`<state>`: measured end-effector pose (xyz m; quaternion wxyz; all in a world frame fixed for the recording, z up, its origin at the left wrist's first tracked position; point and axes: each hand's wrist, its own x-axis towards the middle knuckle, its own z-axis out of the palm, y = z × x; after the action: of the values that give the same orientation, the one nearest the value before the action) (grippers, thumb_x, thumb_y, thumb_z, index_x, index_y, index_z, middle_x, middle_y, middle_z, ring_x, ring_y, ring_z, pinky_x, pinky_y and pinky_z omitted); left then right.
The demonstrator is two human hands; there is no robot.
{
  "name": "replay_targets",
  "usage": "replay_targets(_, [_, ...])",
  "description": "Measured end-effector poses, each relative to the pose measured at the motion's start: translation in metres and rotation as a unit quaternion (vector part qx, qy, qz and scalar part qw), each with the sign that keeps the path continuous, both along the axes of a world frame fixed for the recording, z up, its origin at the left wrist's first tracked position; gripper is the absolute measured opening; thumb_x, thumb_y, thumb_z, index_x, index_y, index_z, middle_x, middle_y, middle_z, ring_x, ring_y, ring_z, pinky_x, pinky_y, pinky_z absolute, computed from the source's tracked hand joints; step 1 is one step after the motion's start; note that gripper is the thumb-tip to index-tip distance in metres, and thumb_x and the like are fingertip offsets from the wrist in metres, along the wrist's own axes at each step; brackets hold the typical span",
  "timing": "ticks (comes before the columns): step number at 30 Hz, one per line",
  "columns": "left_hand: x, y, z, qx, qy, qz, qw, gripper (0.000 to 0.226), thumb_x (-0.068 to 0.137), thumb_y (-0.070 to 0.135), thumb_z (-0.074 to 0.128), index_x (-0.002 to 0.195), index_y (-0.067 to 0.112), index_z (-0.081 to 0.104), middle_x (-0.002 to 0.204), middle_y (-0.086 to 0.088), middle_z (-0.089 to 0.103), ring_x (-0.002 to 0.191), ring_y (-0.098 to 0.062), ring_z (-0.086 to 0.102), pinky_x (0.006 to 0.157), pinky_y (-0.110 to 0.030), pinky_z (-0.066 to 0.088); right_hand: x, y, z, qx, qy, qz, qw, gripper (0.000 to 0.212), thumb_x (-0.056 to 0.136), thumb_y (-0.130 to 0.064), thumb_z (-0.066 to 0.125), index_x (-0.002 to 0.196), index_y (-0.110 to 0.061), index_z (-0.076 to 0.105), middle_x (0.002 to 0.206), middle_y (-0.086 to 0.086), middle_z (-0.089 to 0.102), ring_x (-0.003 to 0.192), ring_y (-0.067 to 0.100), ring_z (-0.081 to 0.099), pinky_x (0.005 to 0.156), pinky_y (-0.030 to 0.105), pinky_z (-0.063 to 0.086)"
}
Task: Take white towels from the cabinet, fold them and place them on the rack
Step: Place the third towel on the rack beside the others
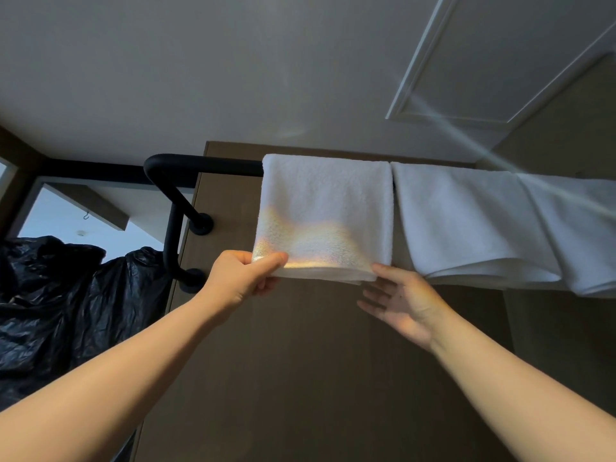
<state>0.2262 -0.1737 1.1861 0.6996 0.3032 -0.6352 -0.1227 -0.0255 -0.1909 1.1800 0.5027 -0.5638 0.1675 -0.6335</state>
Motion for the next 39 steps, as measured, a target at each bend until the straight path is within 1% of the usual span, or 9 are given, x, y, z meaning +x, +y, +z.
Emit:
replay_targets(5, [0.000,0.002,-0.001,-0.002,0.008,0.004,1.000,0.046,0.080,0.023,0.076,0.048,0.006,0.047,0.067,-0.019,0.056,0.055,-0.014,0.064,0.054,-0.023,0.057,0.009,-0.006,-0.003,0.015,-0.084,0.069,0.994,0.034,0.064,-0.009,0.072,0.097,-0.005,0.064,0.092,0.015,0.064,0.095,0.028,0.060,0.094,0.049,0.051])
replay_targets(9, [0.002,0.002,-0.002,-0.018,-0.010,0.044,0.999,0.046,0.079,0.028,0.077,0.050,-0.002,0.057,0.059,-0.021,0.061,0.065,-0.031,0.069,0.071,-0.036,0.060,0.017,-0.008,-0.006,-0.007,-0.119,0.039,0.992,0.025,0.069,-0.007,0.070,0.093,-0.007,0.063,0.087,0.012,0.069,0.087,0.024,0.065,0.087,0.041,0.054])
replay_targets(15, [-0.004,0.008,-0.005,-0.050,-0.009,0.079,0.996,0.032,0.075,0.036,0.080,0.079,0.005,0.073,0.076,-0.009,0.074,0.073,-0.025,0.073,0.077,-0.053,0.058,0.010,0.001,-0.008,-0.061,-0.099,-0.005,0.993,0.023,0.077,-0.004,0.070,0.098,-0.008,0.061,0.089,0.010,0.074,0.080,0.020,0.072,0.075,0.033,0.061])
replay_targets(20, [-0.006,0.009,-0.010,-0.043,0.031,0.077,0.996,0.051,0.071,0.031,0.085,0.103,0.006,0.054,0.097,-0.016,0.068,0.079,-0.023,0.072,0.080,-0.050,0.058,0.013,0.007,-0.011,-0.062,-0.147,-0.029,0.987,0.016,0.084,0.006,0.064,0.086,-0.007,0.056,0.082,0.011,0.074,0.076,0.021,0.073,0.072,0.033,0.061])
replay_targets(26, [-0.005,0.013,-0.009,0.004,0.020,0.029,0.999,0.058,0.073,0.031,0.082,0.118,0.015,0.048,0.092,0.005,0.071,0.086,-0.015,0.071,0.085,-0.038,0.058,0.018,0.016,-0.011,-0.071,-0.156,-0.075,0.982,0.028,0.085,0.010,0.060,0.078,-0.012,0.046,0.101,0.018,0.059,0.091,0.025,0.066,0.076,0.034,0.061])
replay_targets(29, [-0.004,0.019,-0.007,0.018,-0.019,0.021,0.999,0.041,0.078,0.030,0.078,0.110,0.012,0.060,0.097,0.001,0.072,0.089,-0.015,0.070,0.078,-0.030,0.058,0.023,0.022,-0.013,-0.061,-0.160,-0.085,0.982,0.017,0.088,0.007,0.060,0.091,-0.007,0.051,0.114,0.020,0.059,0.097,0.025,0.065,0.085,0.037,0.057])
replay_targets(31, [-0.005,0.022,-0.002,0.048,-0.035,0.012,0.998,0.032,0.082,0.029,0.075,0.106,0.011,0.065,0.106,-0.008,0.071,0.096,-0.024,0.069,0.083,-0.040,0.058,0.024,0.029,-0.013,-0.029,-0.162,-0.078,0.983,0.023,0.091,0.001,0.061,0.113,0.001,0.054,0.118,0.020,0.061,0.100,0.026,0.065,0.093,0.039,0.054])
replay_targets(36, [-0.006,0.031,0.021,0.076,-0.018,0.047,0.996,0.059,0.080,0.049,0.072,0.121,0.008,0.058,0.112,-0.007,0.065,0.095,-0.023,0.066,0.090,-0.044,0.056,0.012,0.058,-0.013,0.000,-0.003,-0.157,0.988,0.039,0.090,-0.024,0.068,0.118,0.000,0.055,0.113,0.015,0.063,0.102,0.025,0.067,0.083,0.033,0.056])
replay_targets(39, [-0.004,0.035,0.036,0.072,-0.003,0.068,0.995,0.072,0.077,0.055,0.072,0.126,0.006,0.056,0.115,-0.009,0.065,0.098,-0.025,0.065,0.090,-0.041,0.055,0.007,0.075,-0.009,-0.057,0.140,-0.284,0.947,0.032,0.091,-0.030,0.064,0.105,-0.001,0.062,0.099,0.013,0.070,0.086,0.022,0.072,0.074,0.031,0.060])
